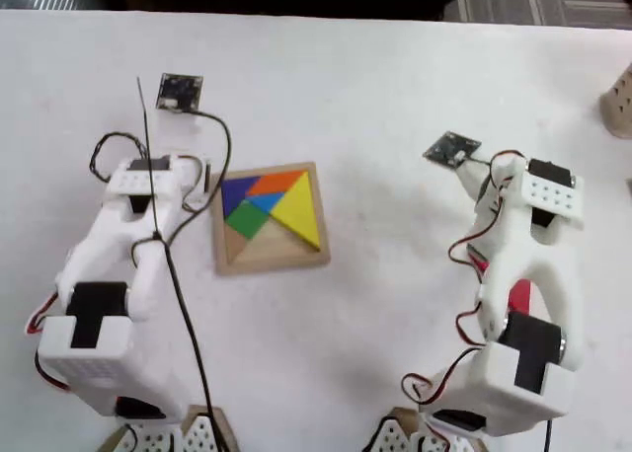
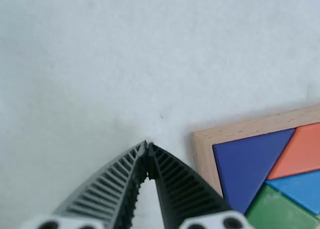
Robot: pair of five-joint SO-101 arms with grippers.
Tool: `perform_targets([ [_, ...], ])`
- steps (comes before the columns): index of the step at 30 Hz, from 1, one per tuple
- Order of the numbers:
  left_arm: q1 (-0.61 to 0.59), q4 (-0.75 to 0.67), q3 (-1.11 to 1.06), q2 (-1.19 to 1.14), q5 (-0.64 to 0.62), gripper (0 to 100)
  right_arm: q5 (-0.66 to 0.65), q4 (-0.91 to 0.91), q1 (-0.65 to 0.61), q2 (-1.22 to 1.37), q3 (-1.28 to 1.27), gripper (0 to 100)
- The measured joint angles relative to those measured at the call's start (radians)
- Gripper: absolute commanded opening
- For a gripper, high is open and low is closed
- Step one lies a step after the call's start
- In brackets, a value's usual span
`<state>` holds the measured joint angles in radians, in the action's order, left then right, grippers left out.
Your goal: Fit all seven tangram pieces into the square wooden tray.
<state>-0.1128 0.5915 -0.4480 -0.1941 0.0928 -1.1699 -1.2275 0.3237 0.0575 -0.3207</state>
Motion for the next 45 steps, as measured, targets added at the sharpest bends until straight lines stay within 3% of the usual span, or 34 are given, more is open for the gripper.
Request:
perform_targets([
  [5,0.000,0.000,0.000,0.000,0.000,2,0.005,-0.005,0.049,-0.009,-0.040,24.8],
  [14,0.000,0.000,0.000,0.000,0.000,2,0.003,0.011,0.112,0.100,-0.052,25.2],
  [19,0.000,0.000,0.000,0.000,0.000,2,0.003,0.012,0.127,0.104,-0.052,31.3],
  [42,0.000,-0.014,0.000,0.000,0.000,2,0.005,0.015,0.161,0.172,-0.054,30.8],
  [45,0.000,-0.014,0.000,0.000,0.000,2,0.006,0.015,0.161,0.175,-0.054,26.7],
])
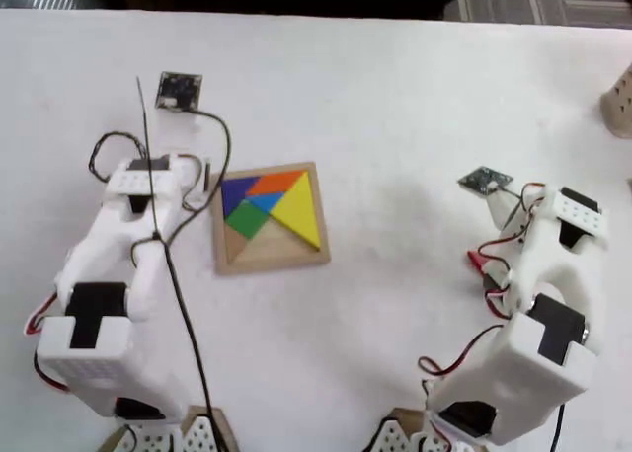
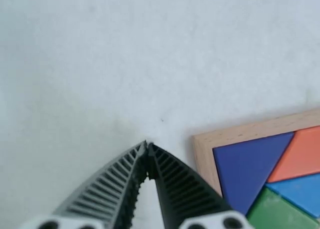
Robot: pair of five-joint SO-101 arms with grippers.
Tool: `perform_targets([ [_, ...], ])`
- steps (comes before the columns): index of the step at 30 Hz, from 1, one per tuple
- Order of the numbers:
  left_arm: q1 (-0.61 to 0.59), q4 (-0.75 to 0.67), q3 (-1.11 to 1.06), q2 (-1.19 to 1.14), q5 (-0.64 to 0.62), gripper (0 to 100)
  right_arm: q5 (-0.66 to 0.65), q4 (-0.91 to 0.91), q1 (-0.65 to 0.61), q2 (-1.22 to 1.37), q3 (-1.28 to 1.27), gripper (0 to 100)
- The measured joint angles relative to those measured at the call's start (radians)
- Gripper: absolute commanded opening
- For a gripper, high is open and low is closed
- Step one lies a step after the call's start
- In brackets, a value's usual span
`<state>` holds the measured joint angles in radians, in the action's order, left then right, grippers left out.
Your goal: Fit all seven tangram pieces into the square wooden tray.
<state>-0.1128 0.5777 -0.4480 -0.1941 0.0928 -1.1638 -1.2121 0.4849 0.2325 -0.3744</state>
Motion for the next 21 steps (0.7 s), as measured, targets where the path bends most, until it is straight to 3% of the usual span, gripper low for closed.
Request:
perform_targets([
  [4,0.000,0.000,0.000,0.000,0.000,2,0.000,0.012,0.003,0.000,0.003,17.9],
  [21,0.000,0.000,0.000,0.000,0.000,2,0.006,0.034,0.003,-0.002,0.005,17.3],
])
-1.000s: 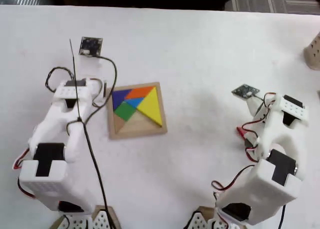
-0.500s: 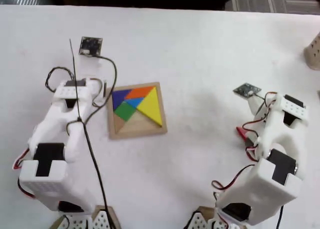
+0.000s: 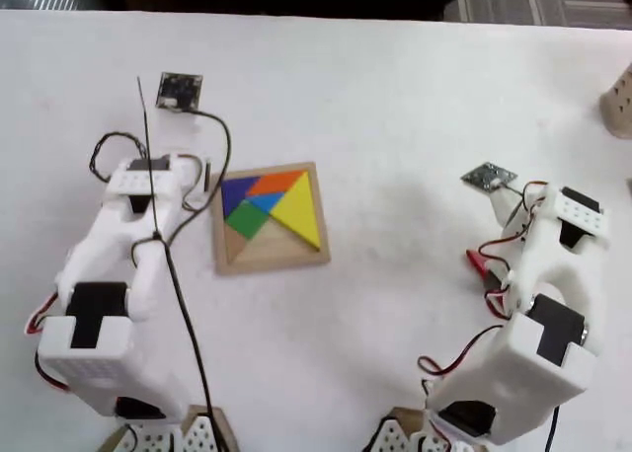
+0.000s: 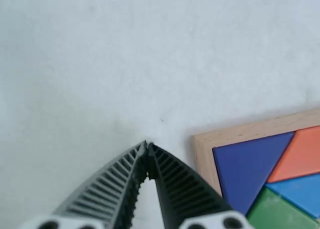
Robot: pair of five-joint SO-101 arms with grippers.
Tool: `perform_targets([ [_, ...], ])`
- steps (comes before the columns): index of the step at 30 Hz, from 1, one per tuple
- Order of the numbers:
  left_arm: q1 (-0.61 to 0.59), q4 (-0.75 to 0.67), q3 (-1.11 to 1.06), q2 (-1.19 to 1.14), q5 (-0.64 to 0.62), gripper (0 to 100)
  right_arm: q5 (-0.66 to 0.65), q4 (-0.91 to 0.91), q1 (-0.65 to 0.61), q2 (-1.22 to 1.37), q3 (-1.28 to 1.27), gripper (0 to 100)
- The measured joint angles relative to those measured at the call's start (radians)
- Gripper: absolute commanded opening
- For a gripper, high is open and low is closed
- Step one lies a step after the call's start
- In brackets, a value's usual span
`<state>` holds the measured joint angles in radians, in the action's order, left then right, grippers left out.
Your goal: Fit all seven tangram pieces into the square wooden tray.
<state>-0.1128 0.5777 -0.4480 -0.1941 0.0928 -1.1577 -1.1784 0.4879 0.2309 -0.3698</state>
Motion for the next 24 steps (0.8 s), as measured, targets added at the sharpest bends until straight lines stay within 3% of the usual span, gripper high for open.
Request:
perform_targets([
  [8,0.000,0.000,0.000,0.000,0.000,2,0.087,-0.003,-0.002,0.002,0.020,17.3],
  [24,0.000,0.000,0.000,0.000,0.000,2,0.106,-0.157,-0.002,0.005,0.112,17.6],
])
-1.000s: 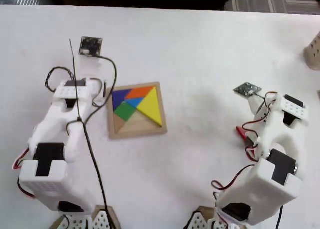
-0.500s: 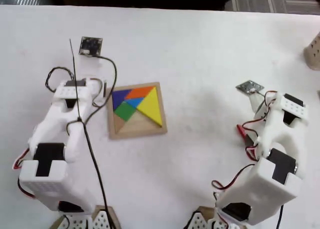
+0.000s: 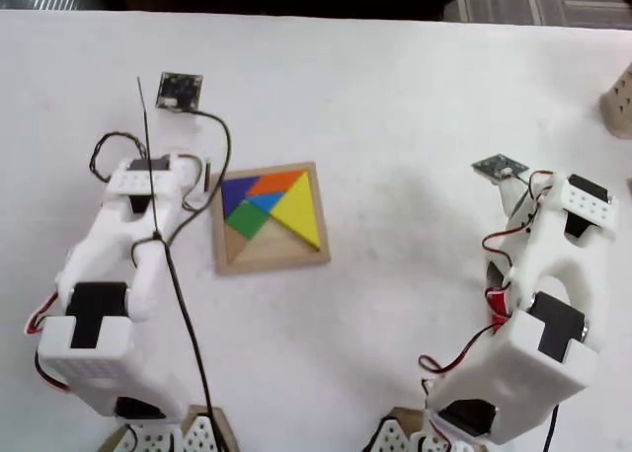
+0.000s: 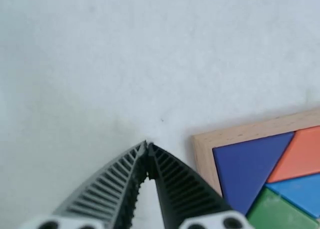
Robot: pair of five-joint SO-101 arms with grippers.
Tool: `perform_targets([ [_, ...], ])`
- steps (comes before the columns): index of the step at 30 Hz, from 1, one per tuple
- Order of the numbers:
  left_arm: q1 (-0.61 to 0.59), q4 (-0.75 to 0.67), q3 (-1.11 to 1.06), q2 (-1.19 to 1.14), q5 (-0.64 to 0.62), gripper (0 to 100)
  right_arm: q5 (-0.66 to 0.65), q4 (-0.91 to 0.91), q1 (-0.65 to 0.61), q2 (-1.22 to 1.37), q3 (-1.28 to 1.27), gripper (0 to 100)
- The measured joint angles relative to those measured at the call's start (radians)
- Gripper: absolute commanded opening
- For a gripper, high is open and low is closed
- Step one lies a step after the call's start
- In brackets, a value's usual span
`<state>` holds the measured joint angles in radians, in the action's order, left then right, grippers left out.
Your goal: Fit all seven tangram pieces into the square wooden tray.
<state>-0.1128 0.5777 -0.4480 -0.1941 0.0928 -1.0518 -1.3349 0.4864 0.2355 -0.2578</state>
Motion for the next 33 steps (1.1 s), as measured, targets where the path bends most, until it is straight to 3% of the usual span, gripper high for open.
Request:
perform_targets([
  [3,0.000,0.000,0.000,0.000,0.000,2,0.000,-0.006,0.000,0.000,0.000,19.9],
  [9,0.000,0.000,0.000,0.000,0.000,2,0.112,-0.038,0.046,-0.060,0.000,38.4],
  [14,0.000,0.000,0.000,0.000,0.000,2,0.206,-0.026,0.028,-0.141,-0.106,32.9],
  [19,0.000,0.000,0.000,0.000,0.000,2,0.391,0.094,-0.038,-0.157,-0.239,23.1],
  [26,0.000,0.000,0.000,0.000,0.000,2,0.542,0.285,-0.049,-0.183,-0.327,26.5],
  [33,0.000,0.000,0.000,0.000,0.000,2,0.563,0.301,-0.057,-0.180,-0.341,28.7],
])
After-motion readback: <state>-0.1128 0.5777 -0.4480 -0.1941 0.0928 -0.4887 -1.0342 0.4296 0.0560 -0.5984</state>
